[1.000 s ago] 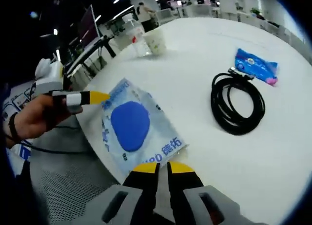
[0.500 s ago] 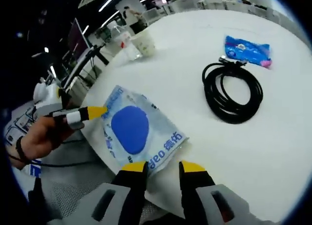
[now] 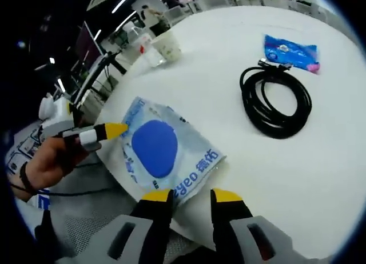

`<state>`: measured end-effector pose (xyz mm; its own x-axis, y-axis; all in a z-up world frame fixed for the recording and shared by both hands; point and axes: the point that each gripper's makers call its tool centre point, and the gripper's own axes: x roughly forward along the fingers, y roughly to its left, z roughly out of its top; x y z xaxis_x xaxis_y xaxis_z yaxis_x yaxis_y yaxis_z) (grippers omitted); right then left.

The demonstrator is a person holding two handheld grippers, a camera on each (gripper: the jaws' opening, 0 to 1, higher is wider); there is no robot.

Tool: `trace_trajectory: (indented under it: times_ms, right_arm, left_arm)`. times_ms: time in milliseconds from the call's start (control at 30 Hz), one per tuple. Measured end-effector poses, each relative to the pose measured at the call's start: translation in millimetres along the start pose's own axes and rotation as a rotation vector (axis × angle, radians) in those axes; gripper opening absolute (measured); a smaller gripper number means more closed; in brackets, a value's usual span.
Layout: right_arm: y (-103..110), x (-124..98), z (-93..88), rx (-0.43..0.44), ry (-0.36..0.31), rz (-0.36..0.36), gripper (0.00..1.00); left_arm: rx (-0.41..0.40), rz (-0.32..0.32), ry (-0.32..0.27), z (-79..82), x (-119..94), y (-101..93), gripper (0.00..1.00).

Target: Arrange the tabletop items into an orderly group along one side of the table until the central work area is clear of visible clutter.

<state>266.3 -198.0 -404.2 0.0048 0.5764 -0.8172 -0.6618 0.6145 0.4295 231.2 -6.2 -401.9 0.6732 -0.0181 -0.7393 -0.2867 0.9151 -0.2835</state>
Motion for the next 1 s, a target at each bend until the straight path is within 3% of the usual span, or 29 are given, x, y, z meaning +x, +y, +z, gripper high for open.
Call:
trace_trajectory:
  times_ms: [100,633,1000]
  right_arm:
    - [-2.6,-2.6,-2.0,0.078,-0.011,-0.006,0.22]
    - [1.9,-2.4,-3.4,0.099,-0.020,0.010,0.16]
    - [8.8,-1.3,-6.5,0.114,-0.010,0.028,0.13]
  left_arm:
    - [-0.006,0.003,-0.006,1.9,-0.4,2.2,0.31]
    - [-0.020,-0.011,-0.005,-1.1,1.2,0.5,0.28]
    - [-0.025,-0.007,-0.011,-4.4,1.1,4.7,0.20]
